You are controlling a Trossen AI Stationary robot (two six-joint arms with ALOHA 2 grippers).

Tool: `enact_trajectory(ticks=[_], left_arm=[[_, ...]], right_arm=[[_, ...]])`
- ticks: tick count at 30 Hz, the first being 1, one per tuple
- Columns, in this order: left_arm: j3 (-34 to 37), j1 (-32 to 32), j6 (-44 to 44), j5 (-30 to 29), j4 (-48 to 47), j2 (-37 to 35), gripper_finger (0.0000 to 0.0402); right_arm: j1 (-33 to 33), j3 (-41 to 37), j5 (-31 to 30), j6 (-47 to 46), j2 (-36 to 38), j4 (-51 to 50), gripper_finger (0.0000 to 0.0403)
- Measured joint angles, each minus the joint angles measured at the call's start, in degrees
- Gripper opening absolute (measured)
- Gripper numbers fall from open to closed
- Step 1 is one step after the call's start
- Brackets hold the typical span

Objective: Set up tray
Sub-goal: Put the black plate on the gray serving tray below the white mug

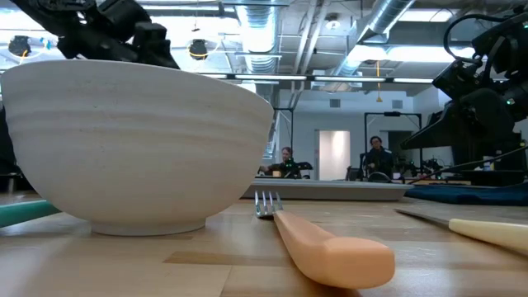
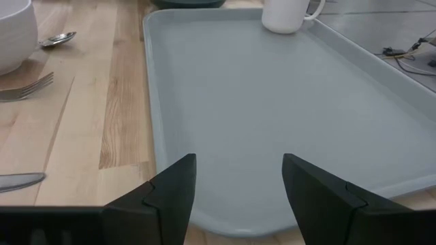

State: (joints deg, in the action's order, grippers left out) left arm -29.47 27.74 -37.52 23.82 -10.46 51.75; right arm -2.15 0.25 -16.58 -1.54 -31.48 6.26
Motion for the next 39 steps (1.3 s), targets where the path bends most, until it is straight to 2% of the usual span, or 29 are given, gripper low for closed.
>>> enact_trajectory(ticks=[6, 10, 13, 16, 19, 23, 29, 35, 39], left_arm=[[0.0, -10.2, -4.2, -1.8, -0.1, 0.0, 0.04], [0.0, -16.8, -10.0, -10.7, -3.7, -1.1, 0.04], [0.0, -21.4, -12.0, -14.9, -11.8, -1.6, 0.04], [0.0, -25.7, -14.6, -22.0, -20.7, -1.6, 0.04], [0.0, -28.5, -17.0, -26.0, -24.1, -1.0, 0.04], [0.0, -30.6, -15.9, -24.3, -20.7, -1.0, 0.04], [0.0, -33.7, -14.1, -16.5, -19.0, -1.0, 0.04], [0.0, -36.5, -14.1, -16.1, -18.8, -1.1, 0.04], [0.0, -36.7, -15.8, -16.4, -22.0, -1.0, 0.04]], right_arm=[[0.0, 0.0, 0.0, 0.0, 0.0, 0.0, 0.0211], [0.0, 0.0, 0.0, 0.0, 0.0, 0.0, 0.0211], [0.0, 0.0, 0.0, 0.0, 0.0, 0.0, 0.0211], [0.0, 0.0, 0.0, 0.0, 0.0, 0.0, 0.0211], [0.0, 0.0, 0.0, 0.0, 0.0, 0.0, 0.0211], [0.0, 0.0, 0.0, 0.0, 0.0, 0.0, 0.0211], [0.0, 0.0, 0.0, 0.0, 0.0, 0.0, 0.0211], [0.0, 0.0, 0.0, 0.0, 0.0, 0.0, 0.0211], [0.0, 0.0, 0.0, 0.0, 0.0, 0.0, 0.0211]])
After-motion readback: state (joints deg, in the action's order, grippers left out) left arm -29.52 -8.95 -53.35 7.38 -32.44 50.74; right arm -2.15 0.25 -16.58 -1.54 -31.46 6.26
